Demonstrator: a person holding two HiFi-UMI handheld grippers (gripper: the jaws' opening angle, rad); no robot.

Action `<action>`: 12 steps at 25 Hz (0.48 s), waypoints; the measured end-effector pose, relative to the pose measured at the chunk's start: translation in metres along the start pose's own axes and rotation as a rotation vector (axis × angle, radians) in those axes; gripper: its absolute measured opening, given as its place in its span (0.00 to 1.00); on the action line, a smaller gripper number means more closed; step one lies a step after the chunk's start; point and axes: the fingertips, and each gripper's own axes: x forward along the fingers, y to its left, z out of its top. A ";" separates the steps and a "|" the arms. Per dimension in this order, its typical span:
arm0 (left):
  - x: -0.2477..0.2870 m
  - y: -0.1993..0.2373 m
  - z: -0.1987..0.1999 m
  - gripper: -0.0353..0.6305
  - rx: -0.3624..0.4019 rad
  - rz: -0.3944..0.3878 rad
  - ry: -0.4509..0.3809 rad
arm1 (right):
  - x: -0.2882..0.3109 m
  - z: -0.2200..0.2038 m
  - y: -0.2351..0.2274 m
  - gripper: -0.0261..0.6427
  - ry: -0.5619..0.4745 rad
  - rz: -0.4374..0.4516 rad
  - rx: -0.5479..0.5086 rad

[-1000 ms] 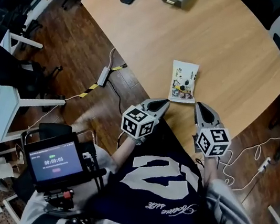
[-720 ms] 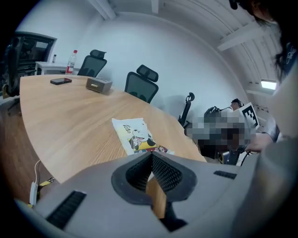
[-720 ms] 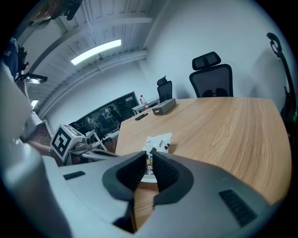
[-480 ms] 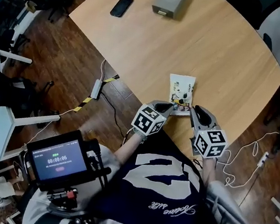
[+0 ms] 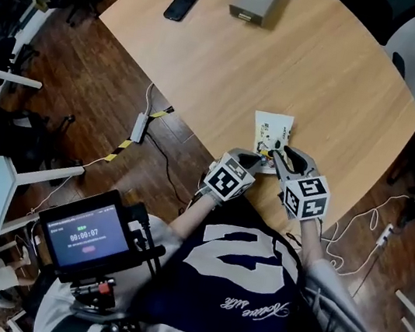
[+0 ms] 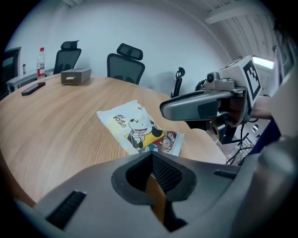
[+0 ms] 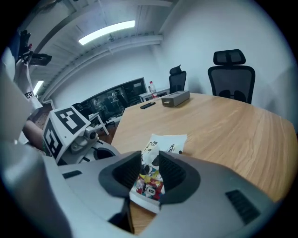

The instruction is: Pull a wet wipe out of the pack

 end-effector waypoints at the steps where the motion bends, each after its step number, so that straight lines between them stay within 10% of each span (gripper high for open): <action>1: 0.000 0.000 0.000 0.06 0.003 0.001 0.002 | 0.006 0.000 0.000 0.19 0.012 0.001 -0.017; 12: 0.010 0.006 -0.002 0.06 0.026 0.029 -0.007 | 0.055 -0.008 -0.013 0.19 0.101 -0.043 -0.086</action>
